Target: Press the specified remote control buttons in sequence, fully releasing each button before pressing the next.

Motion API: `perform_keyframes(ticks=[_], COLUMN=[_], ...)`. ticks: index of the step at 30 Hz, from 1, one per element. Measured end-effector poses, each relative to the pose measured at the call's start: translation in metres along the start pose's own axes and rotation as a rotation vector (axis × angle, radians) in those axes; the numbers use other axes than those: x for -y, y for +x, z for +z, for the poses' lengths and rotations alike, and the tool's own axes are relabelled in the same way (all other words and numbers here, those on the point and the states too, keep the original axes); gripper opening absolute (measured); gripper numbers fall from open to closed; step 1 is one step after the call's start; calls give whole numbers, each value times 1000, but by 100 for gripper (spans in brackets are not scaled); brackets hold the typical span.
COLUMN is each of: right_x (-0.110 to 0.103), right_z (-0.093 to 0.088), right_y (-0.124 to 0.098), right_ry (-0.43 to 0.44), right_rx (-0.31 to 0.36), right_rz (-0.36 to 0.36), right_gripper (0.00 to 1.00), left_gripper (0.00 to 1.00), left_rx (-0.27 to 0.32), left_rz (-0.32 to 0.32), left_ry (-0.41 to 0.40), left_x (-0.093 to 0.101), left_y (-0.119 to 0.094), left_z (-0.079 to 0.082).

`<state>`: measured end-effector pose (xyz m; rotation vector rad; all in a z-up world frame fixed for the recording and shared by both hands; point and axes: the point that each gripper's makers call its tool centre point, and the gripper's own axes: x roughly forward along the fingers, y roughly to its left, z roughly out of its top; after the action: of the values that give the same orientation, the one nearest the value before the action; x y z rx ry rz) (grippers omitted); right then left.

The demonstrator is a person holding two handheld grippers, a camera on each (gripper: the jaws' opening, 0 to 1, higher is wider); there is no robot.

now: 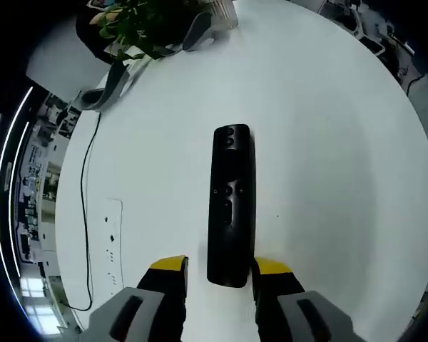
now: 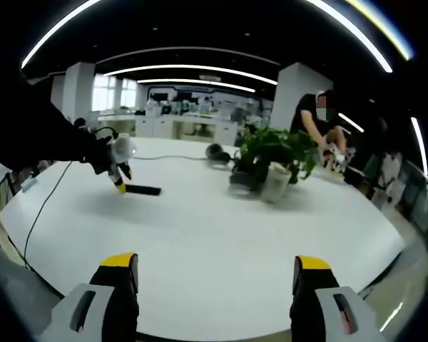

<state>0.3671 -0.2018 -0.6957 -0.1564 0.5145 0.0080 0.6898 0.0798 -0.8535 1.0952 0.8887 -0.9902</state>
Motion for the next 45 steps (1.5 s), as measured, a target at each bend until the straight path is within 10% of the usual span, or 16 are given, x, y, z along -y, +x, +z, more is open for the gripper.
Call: perform_keyframes(ticks=[8,21,29,45], right_x=[-1,-1,-4,1], right_z=[1,8,12,16], right_y=[1,-1,-4,-7], right_ry=[2,57,59,67], right_rx=[3,49,76,100], right_rz=[7,37,46,25], right_gripper=[91,99,99,99], left_gripper=[66,89,97,100], left_rx=[35,415,484,658], left_rz=[68,216,286,308], left_ry=[-214,-689,-796,-996], left_x=[-3,-7,35,132], left_y=[-13,-107,-153,-221], left_z=[-12,-22,-58,-72])
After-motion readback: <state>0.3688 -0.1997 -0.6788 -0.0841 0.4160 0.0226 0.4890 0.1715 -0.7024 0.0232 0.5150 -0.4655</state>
